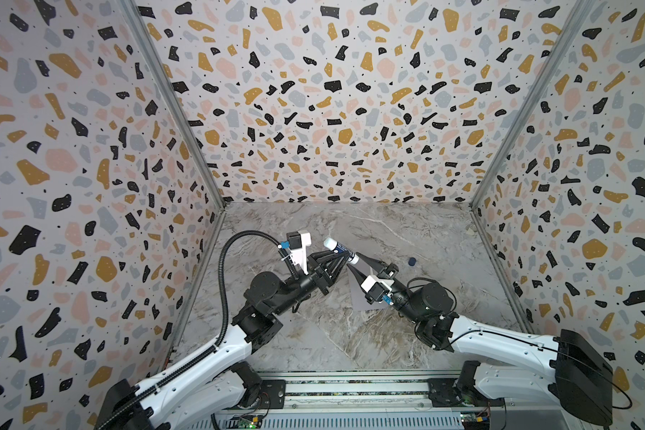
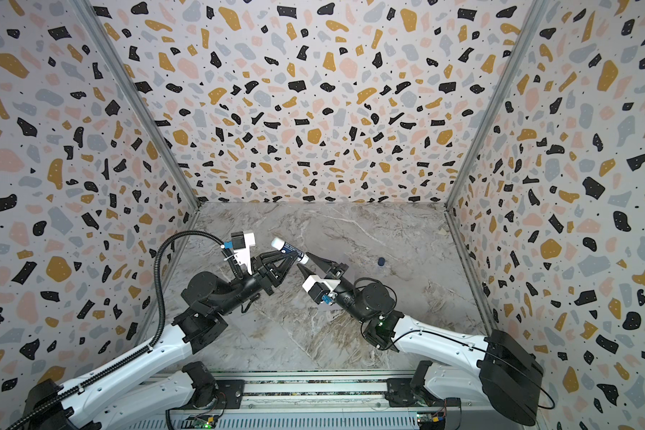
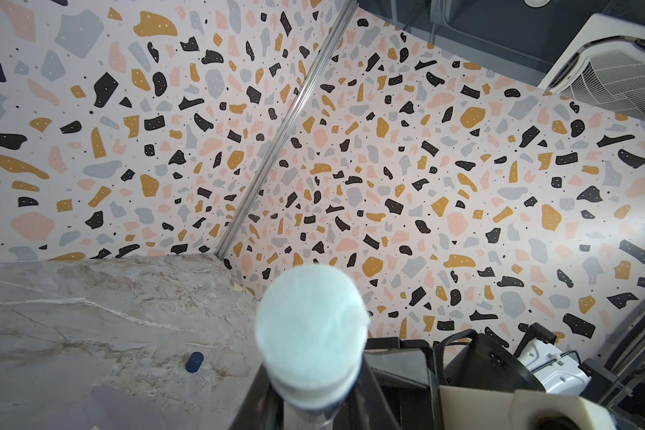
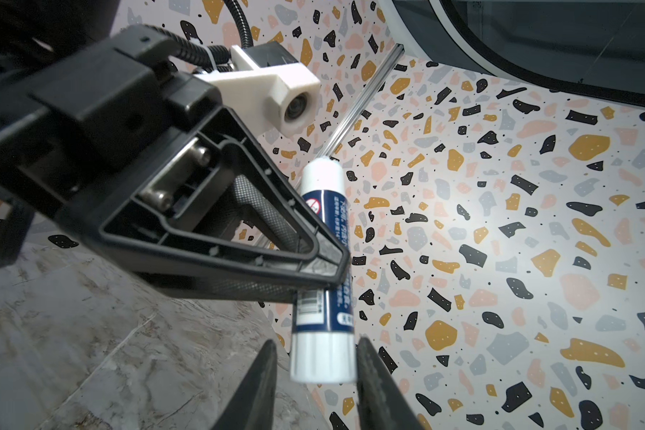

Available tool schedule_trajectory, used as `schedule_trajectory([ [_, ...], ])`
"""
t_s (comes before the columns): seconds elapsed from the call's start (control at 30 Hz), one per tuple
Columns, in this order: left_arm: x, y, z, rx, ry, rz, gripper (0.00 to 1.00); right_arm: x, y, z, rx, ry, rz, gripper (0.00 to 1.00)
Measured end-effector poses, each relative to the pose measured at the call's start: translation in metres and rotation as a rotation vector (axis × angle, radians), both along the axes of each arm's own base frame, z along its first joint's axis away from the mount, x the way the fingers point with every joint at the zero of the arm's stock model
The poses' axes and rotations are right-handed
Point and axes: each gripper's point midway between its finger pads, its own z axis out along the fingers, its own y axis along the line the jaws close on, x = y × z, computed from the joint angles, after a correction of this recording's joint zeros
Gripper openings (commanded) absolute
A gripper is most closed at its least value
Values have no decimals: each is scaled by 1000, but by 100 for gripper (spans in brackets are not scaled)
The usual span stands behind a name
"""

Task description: Place the letter into the envelope and seal it

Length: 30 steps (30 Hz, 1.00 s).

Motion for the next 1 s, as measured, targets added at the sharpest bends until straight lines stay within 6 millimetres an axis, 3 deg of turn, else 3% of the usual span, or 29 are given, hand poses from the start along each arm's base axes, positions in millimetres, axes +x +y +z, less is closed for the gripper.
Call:
schedule_trajectory([
  [0.17,0,0,0,-1,0,0,0,1,0,1,4,0,-6,23],
  [0.3,0,0,0,-1,0,0,0,1,0,0,5,3,-4,10],
  [0.43,0,0,-1,8,-7,3,0,1,0,-1,6,45,44,6],
  [0.57,-1,0,1,39,-45,14,0,5,-4,2,35,203,242,3],
  [0.77,-8,-4,2,89,-110,-9,0,-7,-5,1,66,532,596,0],
  [1.0,-15,-1,7,102,-160,-15,0,-17,2,2,59,759,782,0],
])
